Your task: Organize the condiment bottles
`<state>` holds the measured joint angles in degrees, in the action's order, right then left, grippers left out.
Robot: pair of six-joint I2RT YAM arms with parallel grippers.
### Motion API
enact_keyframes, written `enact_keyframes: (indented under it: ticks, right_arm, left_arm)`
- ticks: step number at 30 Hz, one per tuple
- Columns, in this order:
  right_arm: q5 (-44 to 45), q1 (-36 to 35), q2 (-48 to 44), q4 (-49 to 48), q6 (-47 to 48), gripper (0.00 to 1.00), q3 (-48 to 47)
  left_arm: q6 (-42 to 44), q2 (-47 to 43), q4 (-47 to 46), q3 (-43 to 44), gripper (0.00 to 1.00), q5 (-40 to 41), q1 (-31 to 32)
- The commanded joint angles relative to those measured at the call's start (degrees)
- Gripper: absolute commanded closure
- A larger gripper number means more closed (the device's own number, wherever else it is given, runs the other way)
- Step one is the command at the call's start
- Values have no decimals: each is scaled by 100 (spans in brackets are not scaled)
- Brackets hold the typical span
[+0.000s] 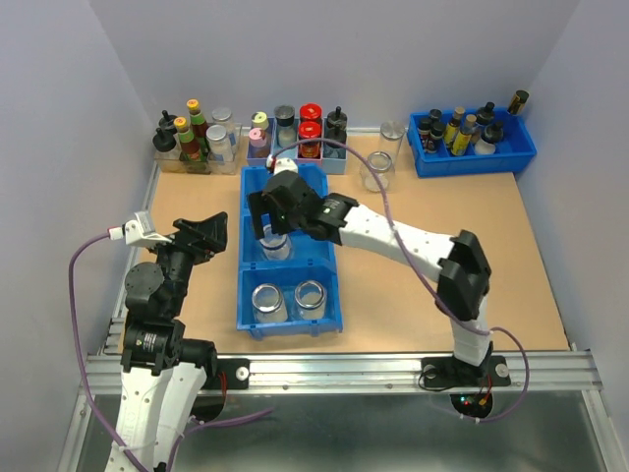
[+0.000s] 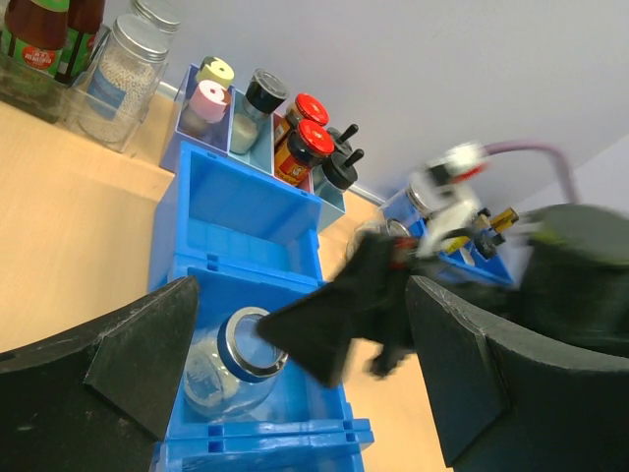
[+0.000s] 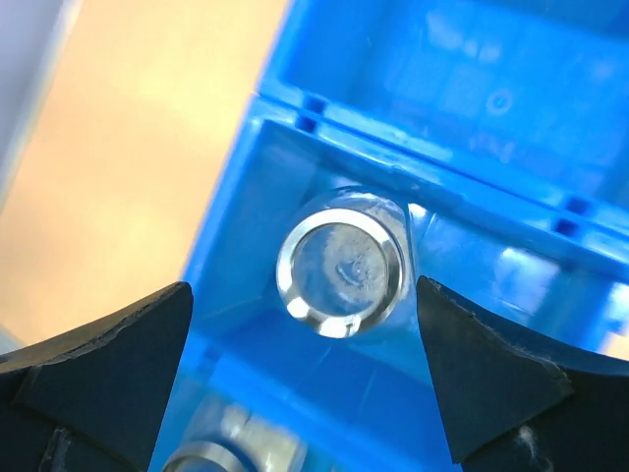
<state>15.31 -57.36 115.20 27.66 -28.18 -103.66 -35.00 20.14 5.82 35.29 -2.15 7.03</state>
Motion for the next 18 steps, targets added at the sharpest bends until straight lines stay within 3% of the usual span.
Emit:
enact_keyframes:
  ticks: [1,4,9,13,18]
  right_arm:
    - [93,15,-1146,-235,340,0,222]
    - [428,234,-1438,-244,401,0,652]
    - [937,1191,-1764,-261,577,0,1461]
    - [1439,1797,-1729,-698,1270,0,1927]
    - [747,2571,-1606,-1482,1623,0,2288]
  left_arm:
    - [2,42,-292,154,3,-31,0]
    - [2,51,-284,154,3,-31,0]
    - [20,104,-292,154,3,-83,0]
    - [11,148,-310,136,3,-127,0]
    - [20,183,-328,136,3,-128,0]
